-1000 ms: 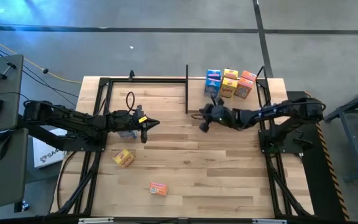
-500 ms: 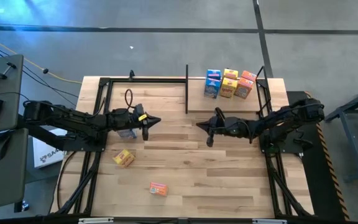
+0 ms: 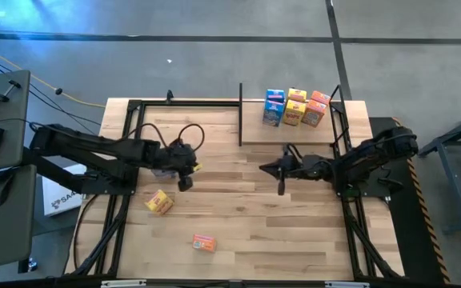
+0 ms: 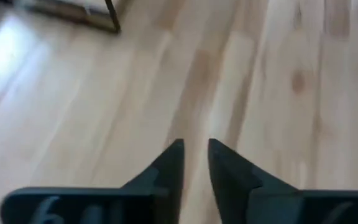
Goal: Stack cereal on shelf
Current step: Put the blue cereal box on the shelf
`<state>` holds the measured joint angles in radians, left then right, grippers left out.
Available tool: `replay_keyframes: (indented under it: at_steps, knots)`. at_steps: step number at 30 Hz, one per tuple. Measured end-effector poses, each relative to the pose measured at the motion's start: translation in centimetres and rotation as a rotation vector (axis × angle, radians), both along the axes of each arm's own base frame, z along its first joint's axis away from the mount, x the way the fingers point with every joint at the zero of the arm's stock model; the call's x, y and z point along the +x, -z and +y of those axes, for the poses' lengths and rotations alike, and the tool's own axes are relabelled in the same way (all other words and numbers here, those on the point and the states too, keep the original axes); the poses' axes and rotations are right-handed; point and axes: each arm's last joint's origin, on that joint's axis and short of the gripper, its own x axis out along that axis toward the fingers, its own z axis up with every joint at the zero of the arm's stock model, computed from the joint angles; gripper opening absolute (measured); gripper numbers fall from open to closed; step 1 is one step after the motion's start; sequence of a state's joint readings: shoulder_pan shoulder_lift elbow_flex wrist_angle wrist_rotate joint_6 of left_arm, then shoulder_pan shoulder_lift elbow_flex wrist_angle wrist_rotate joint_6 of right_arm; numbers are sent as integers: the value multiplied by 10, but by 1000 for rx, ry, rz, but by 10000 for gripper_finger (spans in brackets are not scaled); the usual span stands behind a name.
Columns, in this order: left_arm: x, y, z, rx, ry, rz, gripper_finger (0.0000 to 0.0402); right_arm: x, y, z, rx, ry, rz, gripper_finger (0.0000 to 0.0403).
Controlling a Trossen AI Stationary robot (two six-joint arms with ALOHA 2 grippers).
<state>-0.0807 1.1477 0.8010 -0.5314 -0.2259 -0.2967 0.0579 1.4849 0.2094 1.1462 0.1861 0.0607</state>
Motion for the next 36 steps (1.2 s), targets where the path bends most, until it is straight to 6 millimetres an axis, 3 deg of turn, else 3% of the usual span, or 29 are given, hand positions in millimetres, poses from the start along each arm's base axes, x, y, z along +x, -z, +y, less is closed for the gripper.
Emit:
replay_keyframes:
  at_steps: [9, 19, 26, 36]
  knots:
    - [-28, -35, -2, -82, -57, 341, 183, -10, 1, 5, 19, -13, -48, 0]
    - [-44, -29, 4, -116, -129, 574, 295, -10, 1, 5, 14, -26, -47, 0]
    - [-39, -20, 15, -16, -108, 651, 314, -10, 2, 5, 13, -26, -44, 0]
    - [-41, 7, 26, -44, -76, 734, 315, -10, 2, 5, 13, -29, -39, 0]
